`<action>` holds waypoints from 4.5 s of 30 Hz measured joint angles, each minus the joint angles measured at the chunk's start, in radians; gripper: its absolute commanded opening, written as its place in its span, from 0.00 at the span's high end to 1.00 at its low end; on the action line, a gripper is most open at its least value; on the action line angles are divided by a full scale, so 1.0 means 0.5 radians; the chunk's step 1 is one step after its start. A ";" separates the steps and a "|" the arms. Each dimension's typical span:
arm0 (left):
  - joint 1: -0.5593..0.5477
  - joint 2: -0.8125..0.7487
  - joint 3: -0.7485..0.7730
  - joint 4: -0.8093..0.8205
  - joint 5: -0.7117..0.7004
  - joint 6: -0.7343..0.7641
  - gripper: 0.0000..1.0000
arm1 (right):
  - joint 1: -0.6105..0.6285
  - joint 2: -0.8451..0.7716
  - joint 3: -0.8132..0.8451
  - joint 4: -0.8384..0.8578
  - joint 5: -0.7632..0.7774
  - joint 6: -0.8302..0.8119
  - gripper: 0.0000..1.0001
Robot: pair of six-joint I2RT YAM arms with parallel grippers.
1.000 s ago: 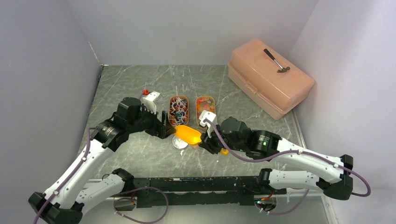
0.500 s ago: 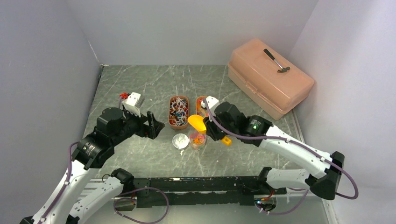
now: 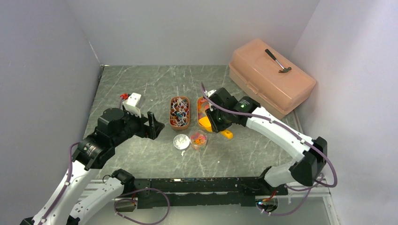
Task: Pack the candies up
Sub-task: Scoop the fake candies from the storage box, then place the fake candies in the packing bottle.
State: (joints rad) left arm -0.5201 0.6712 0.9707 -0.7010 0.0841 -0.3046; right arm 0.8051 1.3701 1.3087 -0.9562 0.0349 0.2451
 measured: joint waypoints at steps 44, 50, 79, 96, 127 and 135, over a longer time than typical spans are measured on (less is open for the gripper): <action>0.035 -0.004 0.000 0.000 0.004 0.000 0.11 | -0.331 0.996 0.533 -0.194 -0.190 -0.004 1.00; 0.039 -0.002 0.000 0.000 0.009 0.000 0.11 | -0.352 1.062 0.536 -0.084 -0.191 0.059 1.00; 0.065 0.002 0.000 0.000 0.011 0.000 0.11 | -0.352 1.042 0.196 0.648 -0.016 0.246 1.00; 0.082 0.015 0.000 0.001 0.018 0.000 0.11 | -0.339 0.658 -0.281 0.993 -0.016 0.192 1.00; 0.088 0.043 0.000 0.001 0.018 0.000 0.11 | 0.069 -0.689 -0.880 0.896 0.035 0.103 1.00; 0.088 0.053 0.000 0.001 0.018 0.000 0.11 | 0.325 -0.710 -0.841 0.558 0.030 0.185 1.00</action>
State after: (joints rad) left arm -0.4763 0.6975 0.9707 -0.7006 0.0929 -0.3046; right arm 0.9676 1.0153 0.8883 -0.6773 0.0498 0.3374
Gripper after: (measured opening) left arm 0.894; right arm 0.320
